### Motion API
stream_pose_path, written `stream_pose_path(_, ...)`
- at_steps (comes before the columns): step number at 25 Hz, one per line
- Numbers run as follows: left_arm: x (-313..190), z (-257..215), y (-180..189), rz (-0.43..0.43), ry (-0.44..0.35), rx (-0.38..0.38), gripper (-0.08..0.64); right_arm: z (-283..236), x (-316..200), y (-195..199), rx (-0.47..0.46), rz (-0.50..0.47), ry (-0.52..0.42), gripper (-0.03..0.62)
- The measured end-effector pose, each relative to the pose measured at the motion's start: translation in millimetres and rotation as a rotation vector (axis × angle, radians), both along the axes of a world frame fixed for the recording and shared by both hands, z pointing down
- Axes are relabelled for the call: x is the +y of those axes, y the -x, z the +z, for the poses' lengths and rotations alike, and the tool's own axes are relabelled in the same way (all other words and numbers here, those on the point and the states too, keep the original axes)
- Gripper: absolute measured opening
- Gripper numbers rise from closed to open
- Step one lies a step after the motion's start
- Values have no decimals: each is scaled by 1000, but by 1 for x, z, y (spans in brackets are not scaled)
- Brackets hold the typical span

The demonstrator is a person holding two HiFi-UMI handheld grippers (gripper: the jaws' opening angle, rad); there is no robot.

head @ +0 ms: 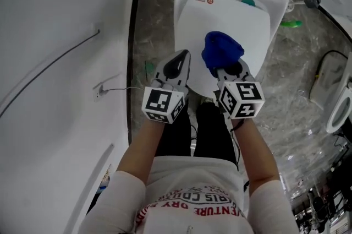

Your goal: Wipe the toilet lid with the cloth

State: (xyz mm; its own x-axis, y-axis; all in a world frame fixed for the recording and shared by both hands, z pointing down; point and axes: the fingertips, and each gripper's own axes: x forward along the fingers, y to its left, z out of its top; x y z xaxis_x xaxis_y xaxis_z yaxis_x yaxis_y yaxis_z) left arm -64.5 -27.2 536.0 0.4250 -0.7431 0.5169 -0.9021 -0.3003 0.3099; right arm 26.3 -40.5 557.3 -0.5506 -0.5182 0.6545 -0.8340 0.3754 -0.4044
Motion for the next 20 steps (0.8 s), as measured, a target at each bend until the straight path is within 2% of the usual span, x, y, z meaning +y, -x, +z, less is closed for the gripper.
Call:
stream_pose_path(4, -51, -7, 39, 3, -23, -42, 6, 5, -47, 32, -5, 29, 29, 89)
stream_pose_path(8, -95, -9, 71, 14, -23, -13, 6, 17, -87, 73, -47, 30, 89, 86)
stream_pose_path(11, -118, 3, 86, 32, -3, -7, 6, 40, -105, 101, -74, 19, 167, 86)
stream_pose_path(15, -134, 27, 96, 62, 38, 1, 6, 74, -119, 119, -19, 1, 222, 86)
stream_pose_path(20, -144, 48, 101, 84, 78, -12, 6, 101, -136, 107, 101, 18, 236, 87)
